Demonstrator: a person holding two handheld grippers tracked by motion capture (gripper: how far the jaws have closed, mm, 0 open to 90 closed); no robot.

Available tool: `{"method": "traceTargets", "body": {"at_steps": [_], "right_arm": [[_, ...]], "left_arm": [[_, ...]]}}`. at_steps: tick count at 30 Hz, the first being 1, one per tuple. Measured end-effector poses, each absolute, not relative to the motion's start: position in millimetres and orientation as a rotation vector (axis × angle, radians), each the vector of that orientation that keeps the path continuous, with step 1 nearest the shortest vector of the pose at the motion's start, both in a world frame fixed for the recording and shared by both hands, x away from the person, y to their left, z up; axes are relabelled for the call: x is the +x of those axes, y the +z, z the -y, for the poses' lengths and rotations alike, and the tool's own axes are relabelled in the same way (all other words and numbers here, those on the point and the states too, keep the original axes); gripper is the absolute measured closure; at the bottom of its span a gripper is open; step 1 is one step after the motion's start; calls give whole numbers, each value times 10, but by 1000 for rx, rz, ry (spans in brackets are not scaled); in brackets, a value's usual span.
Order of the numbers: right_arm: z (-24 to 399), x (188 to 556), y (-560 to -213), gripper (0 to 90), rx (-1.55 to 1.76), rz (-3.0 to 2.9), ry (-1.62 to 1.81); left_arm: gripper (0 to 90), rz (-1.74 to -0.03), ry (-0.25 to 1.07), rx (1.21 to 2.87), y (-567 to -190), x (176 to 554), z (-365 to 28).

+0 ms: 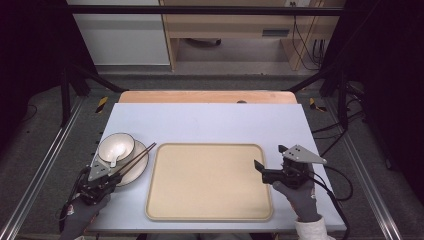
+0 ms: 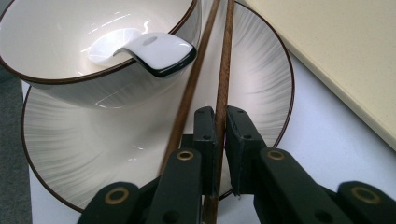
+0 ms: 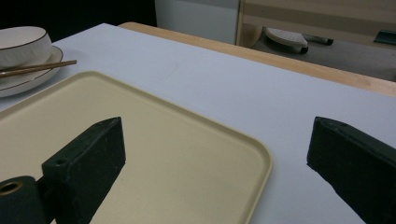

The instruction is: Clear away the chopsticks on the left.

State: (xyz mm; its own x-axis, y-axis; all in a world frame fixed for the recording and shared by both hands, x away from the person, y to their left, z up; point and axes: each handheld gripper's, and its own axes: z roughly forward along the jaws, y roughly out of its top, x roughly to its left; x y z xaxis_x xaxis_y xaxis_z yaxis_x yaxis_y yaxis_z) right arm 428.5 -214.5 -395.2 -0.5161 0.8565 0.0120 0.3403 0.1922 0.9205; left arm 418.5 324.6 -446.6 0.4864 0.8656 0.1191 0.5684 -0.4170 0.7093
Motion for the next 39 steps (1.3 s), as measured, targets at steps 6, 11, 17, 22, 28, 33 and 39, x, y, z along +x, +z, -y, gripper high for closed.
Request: {"method": "traceTargets", "body": {"at_steps": [6, 11, 17, 22, 28, 33, 39], "right_arm": [[2137, 4288, -3958, 44, 1118, -1958, 1304], [2142, 4288, -3956, 44, 1119, -1956, 1304], [2143, 4295, -3958, 41, 1120, -1956, 1300], [2144, 4295, -3959, 40, 1121, -1955, 1298], [2144, 4298, -3962, 40, 1119, -1959, 1291], [2158, 4294, -3951, 36, 1127, -1951, 1284], [2164, 4293, -3949, 34, 1123, -1944, 1279]], "left_arm": [[820, -1181, 613, 2109, -4475, 4212, -3233], [777, -1206, 599, 2107, -4495, 4255, -3209], [819, -1234, 579, 2105, -4502, 4278, -3191], [842, -1229, 567, 2108, -4498, 4272, -3169], [843, -1214, 566, 2096, -4478, 4252, -3143], [843, -1208, 574, 2080, -4421, 4215, -3111], [844, -1205, 579, 2053, -4361, 4163, -3022]]}}
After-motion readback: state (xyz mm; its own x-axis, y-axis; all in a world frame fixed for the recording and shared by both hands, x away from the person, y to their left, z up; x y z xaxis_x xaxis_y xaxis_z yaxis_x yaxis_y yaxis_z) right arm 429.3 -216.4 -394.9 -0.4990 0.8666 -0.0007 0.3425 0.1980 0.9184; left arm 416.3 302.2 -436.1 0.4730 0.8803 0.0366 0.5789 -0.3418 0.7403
